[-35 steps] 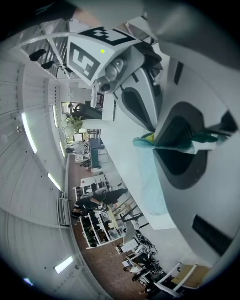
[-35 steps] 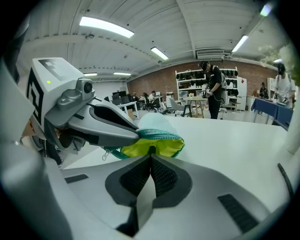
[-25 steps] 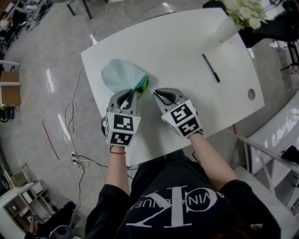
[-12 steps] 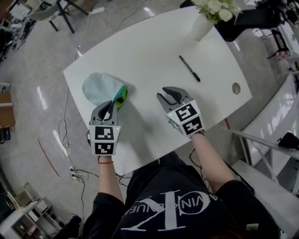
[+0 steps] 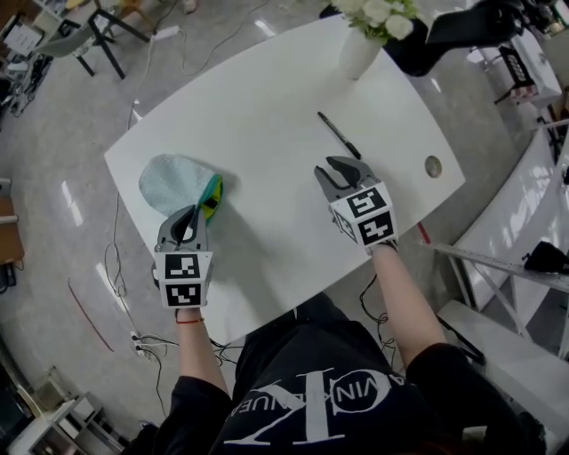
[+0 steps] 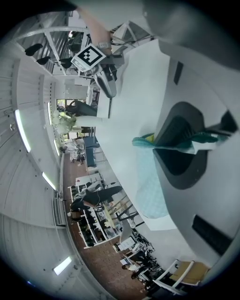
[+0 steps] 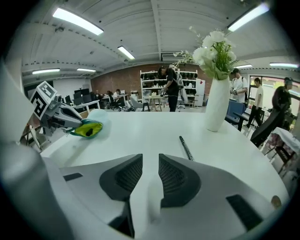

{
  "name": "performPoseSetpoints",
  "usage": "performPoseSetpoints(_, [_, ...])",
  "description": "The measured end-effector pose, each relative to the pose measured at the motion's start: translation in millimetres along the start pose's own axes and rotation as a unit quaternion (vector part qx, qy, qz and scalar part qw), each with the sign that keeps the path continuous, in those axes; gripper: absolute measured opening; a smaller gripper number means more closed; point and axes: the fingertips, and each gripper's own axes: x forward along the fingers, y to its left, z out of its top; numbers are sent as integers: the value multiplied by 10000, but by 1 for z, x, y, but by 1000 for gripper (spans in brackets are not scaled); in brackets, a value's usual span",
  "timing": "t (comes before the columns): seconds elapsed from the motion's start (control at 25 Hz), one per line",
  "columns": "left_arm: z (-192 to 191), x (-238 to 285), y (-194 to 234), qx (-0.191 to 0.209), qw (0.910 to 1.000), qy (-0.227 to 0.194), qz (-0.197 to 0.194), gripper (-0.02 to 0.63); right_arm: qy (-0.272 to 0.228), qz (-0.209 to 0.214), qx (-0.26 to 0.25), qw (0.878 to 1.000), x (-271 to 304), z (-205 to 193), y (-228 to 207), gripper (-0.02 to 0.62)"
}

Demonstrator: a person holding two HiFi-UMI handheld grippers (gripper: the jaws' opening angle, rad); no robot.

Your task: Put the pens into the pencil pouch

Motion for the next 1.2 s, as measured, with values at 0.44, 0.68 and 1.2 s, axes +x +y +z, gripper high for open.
performPoseSetpoints(0.44, [0, 3, -2, 19, 10000, 13, -33, 17, 290, -631, -124, 9975, -3, -12, -70, 118])
performPoseSetpoints(0.68, [1, 2, -2, 29, 10000, 1, -37, 17, 620, -692, -226, 9954, 6, -21, -85, 115])
performPoseSetpoints(1.2, [1, -1, -1, 35, 10000, 17, -35, 17, 846, -452, 100, 9953, 9, -28, -84, 69])
